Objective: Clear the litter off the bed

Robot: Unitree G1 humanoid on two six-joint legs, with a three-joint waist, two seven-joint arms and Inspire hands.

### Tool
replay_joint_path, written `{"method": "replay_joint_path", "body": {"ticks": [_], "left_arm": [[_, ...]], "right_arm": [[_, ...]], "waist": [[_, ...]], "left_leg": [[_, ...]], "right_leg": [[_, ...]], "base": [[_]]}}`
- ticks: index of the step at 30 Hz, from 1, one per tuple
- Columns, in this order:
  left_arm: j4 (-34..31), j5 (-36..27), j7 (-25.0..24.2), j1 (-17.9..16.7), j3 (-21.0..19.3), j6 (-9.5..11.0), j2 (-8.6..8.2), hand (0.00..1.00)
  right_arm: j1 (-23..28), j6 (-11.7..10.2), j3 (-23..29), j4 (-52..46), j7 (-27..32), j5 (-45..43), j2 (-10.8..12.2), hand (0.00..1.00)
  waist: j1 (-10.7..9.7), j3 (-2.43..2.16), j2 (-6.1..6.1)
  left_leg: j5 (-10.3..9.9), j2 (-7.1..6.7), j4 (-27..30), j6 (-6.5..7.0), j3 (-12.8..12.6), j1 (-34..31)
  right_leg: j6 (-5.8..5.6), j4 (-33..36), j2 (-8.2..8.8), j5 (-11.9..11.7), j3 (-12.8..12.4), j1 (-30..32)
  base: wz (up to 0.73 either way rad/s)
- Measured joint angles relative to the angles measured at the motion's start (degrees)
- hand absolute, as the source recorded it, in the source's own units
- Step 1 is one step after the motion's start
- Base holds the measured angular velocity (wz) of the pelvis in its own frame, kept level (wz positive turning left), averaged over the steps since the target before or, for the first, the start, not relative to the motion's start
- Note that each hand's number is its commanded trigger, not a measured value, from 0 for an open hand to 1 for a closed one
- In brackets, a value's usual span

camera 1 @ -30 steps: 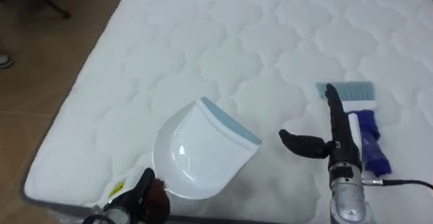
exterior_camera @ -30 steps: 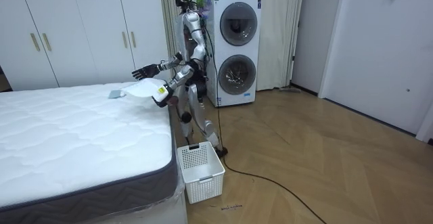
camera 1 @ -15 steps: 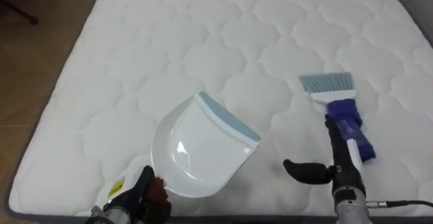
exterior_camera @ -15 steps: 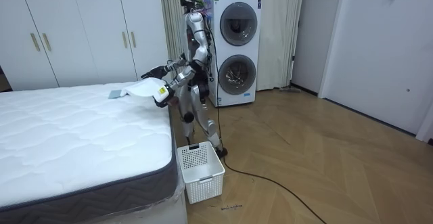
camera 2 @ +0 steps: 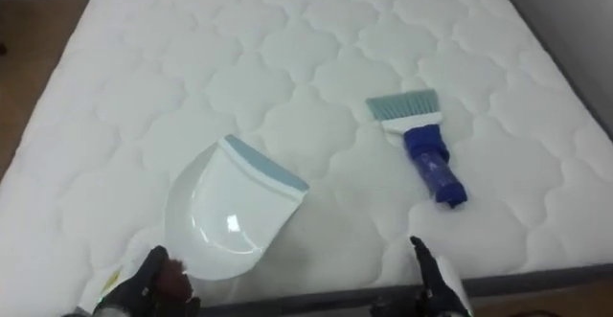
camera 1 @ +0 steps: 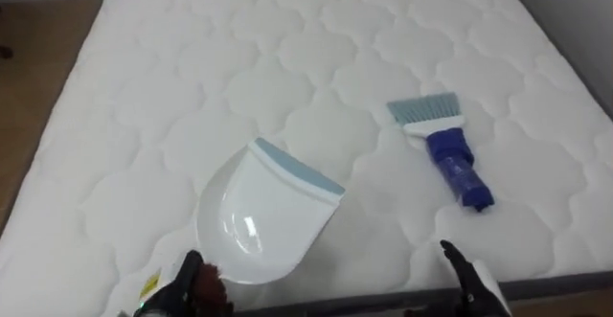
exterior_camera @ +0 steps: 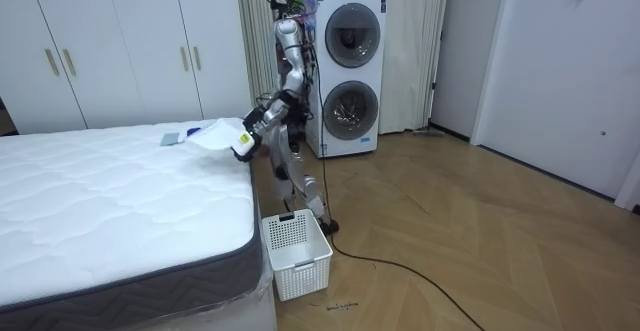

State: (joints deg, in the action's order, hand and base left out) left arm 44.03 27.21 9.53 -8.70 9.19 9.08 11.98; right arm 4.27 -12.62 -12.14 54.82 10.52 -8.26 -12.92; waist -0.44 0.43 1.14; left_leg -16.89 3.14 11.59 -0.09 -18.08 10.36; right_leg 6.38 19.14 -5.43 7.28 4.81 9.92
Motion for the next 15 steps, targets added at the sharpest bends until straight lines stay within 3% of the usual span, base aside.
{"method": "replay_joint_path", "body": {"ticks": [4, 7, 12, 15], "left_arm": [[6.9, -1.8, -0.3, -0.2, -1.3, -0.1, -0.19, 0.0], [7.7, -2.7, -0.4, -1.7, -3.7, -0.1, -0.45, 0.0], [10.8, -8.6, -1.5, -3.3, -5.4, -0.3, -0.92, 0.0], [14.0, -9.6, -1.6, -3.5, -8.4, -1.6, -1.34, 0.0]], "right_arm": [[-0.3, 0.9, 0.4, 5.6, -3.1, 0.0, 0.9, 0.0], [-0.1, 1.5, 2.8, 7.8, -5.0, 0.0, 1.9, 0.0], [0.3, 1.7, 5.3, 11.2, -6.8, 1.0, 3.0, 0.0], [0.5, 3.0, 7.2, 12.0, -8.2, 1.6, 3.9, 0.0]], "waist": [[-0.7, 0.13, -0.33], [-0.8, 0.13, -0.46], [-0.8, -0.12, -0.82], [-0.8, -0.24, -1.28]], "left_leg": [[0.0, 0.94, -0.9, -0.05, -0.6, 0.2], [0.0, 1.16, -2.2, -0.08, -0.7, 0.5], [0.0, 1.16, -2.4, -0.08, -0.7, 1.5], [-0.1, 1.23, -2.3, -0.3, -0.7, 1.4]], "right_leg": [[0.35, -4.1, -1.08, -3.0, 0.8, -1.4], [0.26, -5.8, -1.67, -4.2, 0.7, -1.7], [0.15, -6.6, -1.63, -4.7, 0.8, -3.0], [0.2, -6.6, -1.6, -4.8, 1.0, -2.9]], "base": [[-0.07], [-0.04], [0.03], [0.03]]}}
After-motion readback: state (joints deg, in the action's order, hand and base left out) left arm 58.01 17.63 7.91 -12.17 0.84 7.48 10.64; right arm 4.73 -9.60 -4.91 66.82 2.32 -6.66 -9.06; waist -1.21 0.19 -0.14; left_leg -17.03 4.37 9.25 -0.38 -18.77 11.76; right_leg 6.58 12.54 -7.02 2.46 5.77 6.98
